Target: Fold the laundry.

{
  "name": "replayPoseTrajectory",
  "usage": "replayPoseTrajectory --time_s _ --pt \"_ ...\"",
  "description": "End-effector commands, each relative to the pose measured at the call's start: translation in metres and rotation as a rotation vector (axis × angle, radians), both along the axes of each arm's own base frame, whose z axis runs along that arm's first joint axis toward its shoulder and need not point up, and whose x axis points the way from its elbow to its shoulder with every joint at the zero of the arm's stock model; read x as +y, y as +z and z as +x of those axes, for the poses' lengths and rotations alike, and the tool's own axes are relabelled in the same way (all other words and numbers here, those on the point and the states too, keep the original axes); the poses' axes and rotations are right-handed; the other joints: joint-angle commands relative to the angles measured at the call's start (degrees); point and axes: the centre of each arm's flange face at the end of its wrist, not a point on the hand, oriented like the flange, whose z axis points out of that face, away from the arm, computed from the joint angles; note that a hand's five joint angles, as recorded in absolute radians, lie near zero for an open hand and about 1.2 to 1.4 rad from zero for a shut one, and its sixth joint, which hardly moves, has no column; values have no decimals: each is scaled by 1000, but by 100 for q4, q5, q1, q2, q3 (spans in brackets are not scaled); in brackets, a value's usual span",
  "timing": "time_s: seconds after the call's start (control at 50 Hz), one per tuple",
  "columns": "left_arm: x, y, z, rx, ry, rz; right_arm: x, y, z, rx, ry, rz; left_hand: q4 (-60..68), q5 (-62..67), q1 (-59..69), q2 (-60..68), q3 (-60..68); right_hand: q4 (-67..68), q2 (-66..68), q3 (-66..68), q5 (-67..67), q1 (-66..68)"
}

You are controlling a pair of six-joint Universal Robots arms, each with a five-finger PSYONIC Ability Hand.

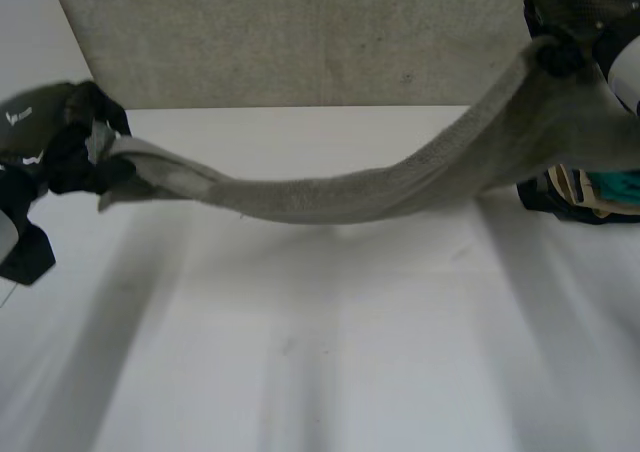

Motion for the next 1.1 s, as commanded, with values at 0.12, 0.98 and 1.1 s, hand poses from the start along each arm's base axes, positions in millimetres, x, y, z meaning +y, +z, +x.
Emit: replayPoseTrajectory --time_s 0.12,0.98,1.1 --pt "2 -67 -1 108 -19 290 -31 -62 57 18 74 36 1106 1394 1363 1133 1155 1145 1258 1220 1373 1627" --pt "-62 -97 10 -151 -119 133 4 -118 -4 192 25 445 -4445 -4157 -4188 -4418 -4396 -5032 -4919 -4957 -4805 -4550" --pt "-67 -112 11 -262 -204 150 10 -149 -19 276 45 535 -3838 -3550 -3580 -3811 -3788 -3535 -3422 -3461 -3308 -3054"
